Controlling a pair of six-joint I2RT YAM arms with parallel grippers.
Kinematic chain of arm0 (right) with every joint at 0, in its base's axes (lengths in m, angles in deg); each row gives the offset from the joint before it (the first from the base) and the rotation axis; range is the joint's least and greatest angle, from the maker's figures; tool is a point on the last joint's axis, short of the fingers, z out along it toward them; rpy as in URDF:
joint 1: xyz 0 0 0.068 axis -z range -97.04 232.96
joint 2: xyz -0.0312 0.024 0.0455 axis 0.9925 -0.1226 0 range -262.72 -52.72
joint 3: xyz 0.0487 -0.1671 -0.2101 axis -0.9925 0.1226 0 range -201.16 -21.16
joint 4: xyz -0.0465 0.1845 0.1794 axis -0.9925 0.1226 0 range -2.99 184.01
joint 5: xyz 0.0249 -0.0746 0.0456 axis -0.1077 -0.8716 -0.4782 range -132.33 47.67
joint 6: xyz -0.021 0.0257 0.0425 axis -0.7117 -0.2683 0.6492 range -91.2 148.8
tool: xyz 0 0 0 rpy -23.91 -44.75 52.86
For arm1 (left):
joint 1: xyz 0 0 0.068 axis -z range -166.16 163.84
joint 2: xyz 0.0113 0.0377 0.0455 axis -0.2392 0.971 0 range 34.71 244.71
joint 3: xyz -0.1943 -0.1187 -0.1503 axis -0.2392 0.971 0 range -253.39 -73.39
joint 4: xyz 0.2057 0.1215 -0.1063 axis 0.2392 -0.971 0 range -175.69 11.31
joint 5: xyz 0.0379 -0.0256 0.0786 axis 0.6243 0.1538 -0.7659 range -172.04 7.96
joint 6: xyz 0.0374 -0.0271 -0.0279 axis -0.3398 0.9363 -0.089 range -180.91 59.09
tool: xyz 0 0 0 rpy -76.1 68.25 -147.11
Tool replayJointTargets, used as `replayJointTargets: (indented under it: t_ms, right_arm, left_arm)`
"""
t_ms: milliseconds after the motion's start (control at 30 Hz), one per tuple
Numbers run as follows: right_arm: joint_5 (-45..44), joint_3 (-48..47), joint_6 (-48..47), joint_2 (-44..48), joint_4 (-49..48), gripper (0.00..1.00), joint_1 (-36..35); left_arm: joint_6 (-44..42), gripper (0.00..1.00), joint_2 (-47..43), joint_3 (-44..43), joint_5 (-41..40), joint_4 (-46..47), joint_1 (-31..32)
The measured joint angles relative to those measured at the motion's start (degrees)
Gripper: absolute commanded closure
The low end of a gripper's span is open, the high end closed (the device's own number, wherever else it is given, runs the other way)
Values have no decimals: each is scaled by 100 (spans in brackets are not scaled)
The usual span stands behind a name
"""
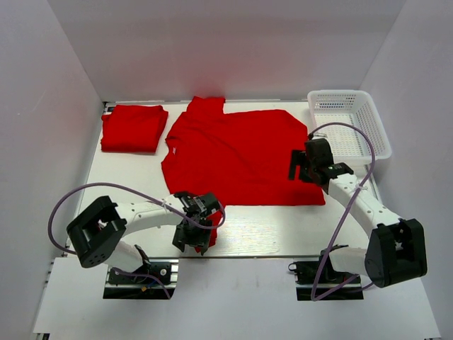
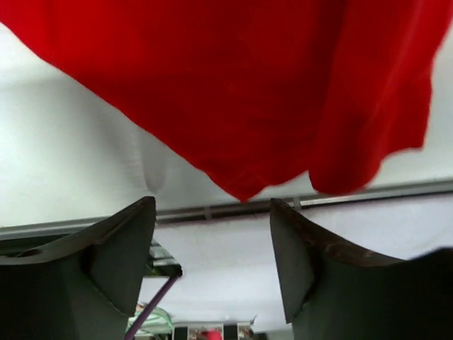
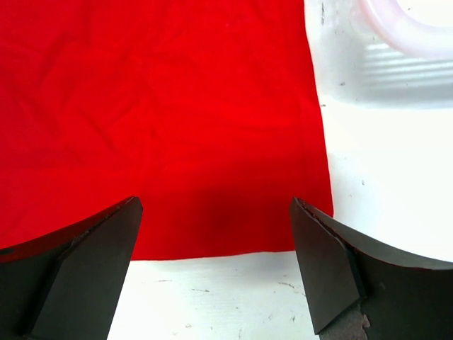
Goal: Fold and stack the t-shirts
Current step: Flatten out the tshirt, then grap the side of the flattened tshirt closest away from the robot with both arms
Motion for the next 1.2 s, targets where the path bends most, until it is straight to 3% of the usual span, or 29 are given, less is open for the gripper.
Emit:
replayJointTargets:
  t_ms: [400, 467, 500, 533, 733, 1200]
  right_arm:
    - [-111, 166, 122, 131, 9, 10, 2]
    - [-127, 251, 162, 236, 37, 10, 2]
    - [-131, 284, 175, 284, 50, 10, 2]
    - [-133, 310, 192, 326, 68, 10, 4]
    - [-234, 367, 498, 444, 201, 10, 7]
    - [-761, 1078, 1639, 669, 807, 10, 166]
  left_arm:
    - [168, 55, 101, 20, -487, 476, 66]
    - [177, 68, 101, 20, -514, 485, 57]
    - [184, 97, 103, 22, -522, 490, 57]
    - [208, 100, 103, 22, -535, 496, 57]
    - [435, 100, 48, 17, -726, 339, 33]
    - [1139, 100, -802, -212, -1357, -1506, -46]
